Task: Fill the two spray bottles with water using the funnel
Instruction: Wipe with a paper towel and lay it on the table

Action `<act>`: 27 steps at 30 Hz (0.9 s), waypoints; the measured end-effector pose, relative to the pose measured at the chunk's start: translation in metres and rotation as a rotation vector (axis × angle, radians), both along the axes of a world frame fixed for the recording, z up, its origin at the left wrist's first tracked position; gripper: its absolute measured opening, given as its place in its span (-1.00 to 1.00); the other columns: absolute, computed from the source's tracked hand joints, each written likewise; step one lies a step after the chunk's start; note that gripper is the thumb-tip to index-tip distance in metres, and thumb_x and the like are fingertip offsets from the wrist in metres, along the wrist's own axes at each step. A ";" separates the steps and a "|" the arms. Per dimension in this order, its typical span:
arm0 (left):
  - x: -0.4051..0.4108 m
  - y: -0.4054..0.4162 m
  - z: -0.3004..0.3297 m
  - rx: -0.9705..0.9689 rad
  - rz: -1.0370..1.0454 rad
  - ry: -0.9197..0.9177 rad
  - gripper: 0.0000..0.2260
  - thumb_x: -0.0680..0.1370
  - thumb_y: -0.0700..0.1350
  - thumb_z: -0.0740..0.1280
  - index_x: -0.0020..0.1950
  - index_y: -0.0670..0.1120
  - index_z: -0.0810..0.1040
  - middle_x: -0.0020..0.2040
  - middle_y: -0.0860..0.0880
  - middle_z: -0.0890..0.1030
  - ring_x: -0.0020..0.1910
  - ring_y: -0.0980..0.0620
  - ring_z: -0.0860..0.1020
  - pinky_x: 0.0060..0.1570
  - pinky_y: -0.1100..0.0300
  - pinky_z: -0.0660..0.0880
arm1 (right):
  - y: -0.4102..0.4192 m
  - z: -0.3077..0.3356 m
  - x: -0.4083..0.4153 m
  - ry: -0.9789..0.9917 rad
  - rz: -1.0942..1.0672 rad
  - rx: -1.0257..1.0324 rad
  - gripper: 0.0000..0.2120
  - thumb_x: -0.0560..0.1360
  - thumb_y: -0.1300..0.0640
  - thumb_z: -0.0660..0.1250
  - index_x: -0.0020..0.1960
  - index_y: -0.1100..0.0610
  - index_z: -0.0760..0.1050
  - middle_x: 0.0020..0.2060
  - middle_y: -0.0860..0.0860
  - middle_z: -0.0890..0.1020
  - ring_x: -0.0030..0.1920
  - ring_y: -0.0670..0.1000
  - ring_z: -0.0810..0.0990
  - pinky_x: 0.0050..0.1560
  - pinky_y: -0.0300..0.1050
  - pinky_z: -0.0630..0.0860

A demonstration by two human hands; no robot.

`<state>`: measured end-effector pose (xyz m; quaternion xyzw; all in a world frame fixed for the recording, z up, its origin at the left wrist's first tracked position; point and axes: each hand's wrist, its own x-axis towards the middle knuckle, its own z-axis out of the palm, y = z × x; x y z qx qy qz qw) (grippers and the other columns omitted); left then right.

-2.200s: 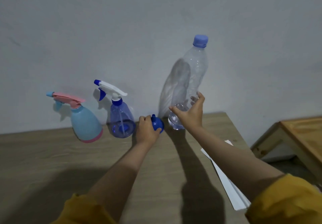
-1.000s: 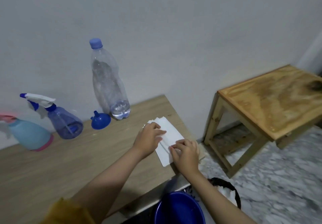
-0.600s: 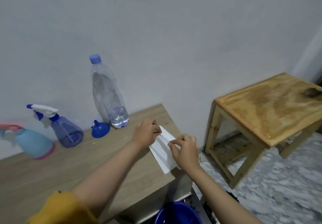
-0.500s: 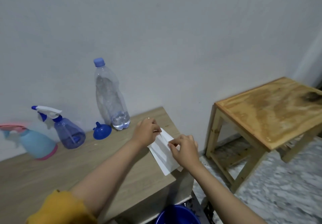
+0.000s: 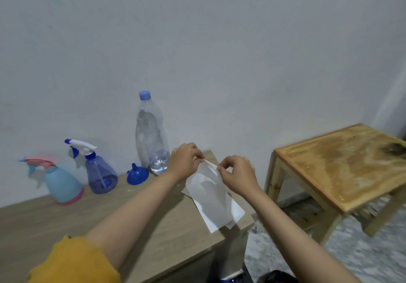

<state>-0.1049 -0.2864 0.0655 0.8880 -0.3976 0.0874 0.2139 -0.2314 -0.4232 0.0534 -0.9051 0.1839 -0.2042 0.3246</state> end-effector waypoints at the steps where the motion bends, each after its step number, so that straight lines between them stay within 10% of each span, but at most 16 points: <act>1: 0.000 0.001 0.004 -0.023 0.001 0.007 -0.89 0.50 -0.07 0.34 -0.08 0.01 0.66 -0.07 0.02 0.57 -0.02 -0.03 0.51 0.04 0.03 0.42 | 0.000 0.005 0.000 -0.017 0.014 0.036 -0.89 0.44 0.07 0.31 -0.21 0.02 0.60 -0.21 -0.14 0.64 0.01 0.04 0.54 0.06 -0.04 0.41; 11: -0.008 0.011 0.032 -0.251 -0.022 0.120 -0.93 0.50 -0.20 0.32 -0.14 -0.10 0.60 -0.17 0.01 0.65 -0.17 0.03 0.57 -0.06 0.12 0.50 | 0.008 0.037 -0.002 -0.193 0.034 0.270 -0.91 0.52 0.19 0.27 -0.15 0.12 0.49 -0.24 -0.12 0.56 -0.17 -0.15 0.51 -0.22 -0.36 0.37; 27: -0.010 0.152 0.009 -0.362 0.188 0.285 -0.91 0.45 -0.24 0.41 -0.10 -0.11 0.68 -0.05 -0.01 0.68 -0.02 0.05 0.60 0.07 0.24 0.46 | 0.137 0.000 0.005 -0.177 0.297 0.455 -0.82 0.53 0.13 0.32 -0.23 0.05 0.39 0.02 -0.07 0.66 0.09 -0.14 0.60 0.04 -0.23 0.50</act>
